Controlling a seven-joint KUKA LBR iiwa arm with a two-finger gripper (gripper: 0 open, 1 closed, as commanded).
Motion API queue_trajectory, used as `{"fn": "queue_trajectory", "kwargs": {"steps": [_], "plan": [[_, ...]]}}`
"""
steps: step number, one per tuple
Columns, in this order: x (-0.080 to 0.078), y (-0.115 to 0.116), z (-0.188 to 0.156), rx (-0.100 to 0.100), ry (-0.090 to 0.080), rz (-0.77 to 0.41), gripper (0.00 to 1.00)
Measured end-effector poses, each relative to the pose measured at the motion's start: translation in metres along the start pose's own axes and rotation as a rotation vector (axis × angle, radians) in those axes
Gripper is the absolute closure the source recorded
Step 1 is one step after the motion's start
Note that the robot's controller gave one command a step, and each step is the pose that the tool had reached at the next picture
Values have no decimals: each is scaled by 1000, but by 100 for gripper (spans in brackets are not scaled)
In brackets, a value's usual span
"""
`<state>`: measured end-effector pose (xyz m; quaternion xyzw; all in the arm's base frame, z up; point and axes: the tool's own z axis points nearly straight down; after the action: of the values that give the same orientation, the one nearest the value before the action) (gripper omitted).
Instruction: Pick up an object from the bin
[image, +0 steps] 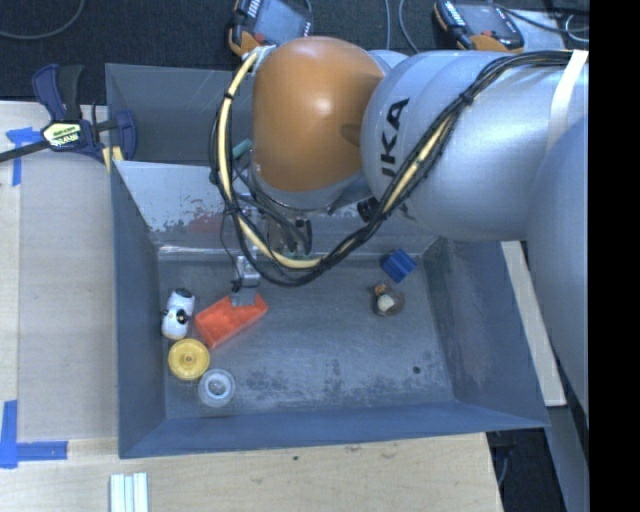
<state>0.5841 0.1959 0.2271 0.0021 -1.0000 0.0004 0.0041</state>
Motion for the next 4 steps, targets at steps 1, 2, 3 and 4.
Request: {"fn": "queue_trajectory", "kwargs": {"steps": [1, 2, 3, 4], "plan": [[28, 1, 161, 2, 7, 15, 0], [26, 2, 156, 0, -1, 21, 100], [80, -5, 129, -7, -22, 128, 100], [86, -66, 63, -4, -28, 40, 100]]}}
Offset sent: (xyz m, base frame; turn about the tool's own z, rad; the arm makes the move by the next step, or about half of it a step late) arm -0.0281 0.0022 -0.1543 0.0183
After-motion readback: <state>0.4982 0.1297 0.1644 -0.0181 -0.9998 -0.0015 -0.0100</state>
